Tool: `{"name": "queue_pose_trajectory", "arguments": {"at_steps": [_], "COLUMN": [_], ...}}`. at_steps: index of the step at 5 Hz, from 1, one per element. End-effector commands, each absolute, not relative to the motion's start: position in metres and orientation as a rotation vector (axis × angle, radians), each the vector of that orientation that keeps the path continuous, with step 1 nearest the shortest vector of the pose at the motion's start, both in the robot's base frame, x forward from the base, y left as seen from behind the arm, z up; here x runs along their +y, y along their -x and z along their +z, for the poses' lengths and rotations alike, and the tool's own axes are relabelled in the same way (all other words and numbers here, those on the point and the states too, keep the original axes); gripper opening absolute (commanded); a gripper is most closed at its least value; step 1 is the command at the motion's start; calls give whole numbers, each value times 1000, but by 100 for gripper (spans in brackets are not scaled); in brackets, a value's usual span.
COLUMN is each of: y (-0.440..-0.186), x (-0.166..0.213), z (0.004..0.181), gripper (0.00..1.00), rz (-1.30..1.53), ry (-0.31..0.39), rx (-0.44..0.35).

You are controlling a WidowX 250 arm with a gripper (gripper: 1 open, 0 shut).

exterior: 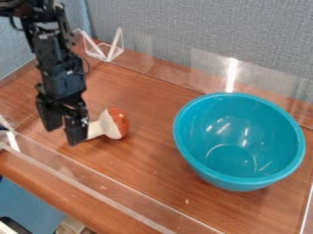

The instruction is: Remove the mushroom from inside the blue bowl and put it on the table

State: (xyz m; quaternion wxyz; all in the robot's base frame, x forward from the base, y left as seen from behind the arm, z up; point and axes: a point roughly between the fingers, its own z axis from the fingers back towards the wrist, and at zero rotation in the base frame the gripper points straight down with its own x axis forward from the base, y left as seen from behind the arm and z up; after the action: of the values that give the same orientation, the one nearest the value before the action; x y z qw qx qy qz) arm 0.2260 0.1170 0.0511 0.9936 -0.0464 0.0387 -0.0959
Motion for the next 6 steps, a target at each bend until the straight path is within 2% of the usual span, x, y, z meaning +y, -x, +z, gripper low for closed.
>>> {"name": "queue_pose_trajectory", "arguments": {"at_steps": [1,6], "y": [-235,-244], "x": [125,127], "z": [72,92], "gripper": [100,100], "rz": [-179,-155], "ry": [51,17], "rx": [2,-76]}}
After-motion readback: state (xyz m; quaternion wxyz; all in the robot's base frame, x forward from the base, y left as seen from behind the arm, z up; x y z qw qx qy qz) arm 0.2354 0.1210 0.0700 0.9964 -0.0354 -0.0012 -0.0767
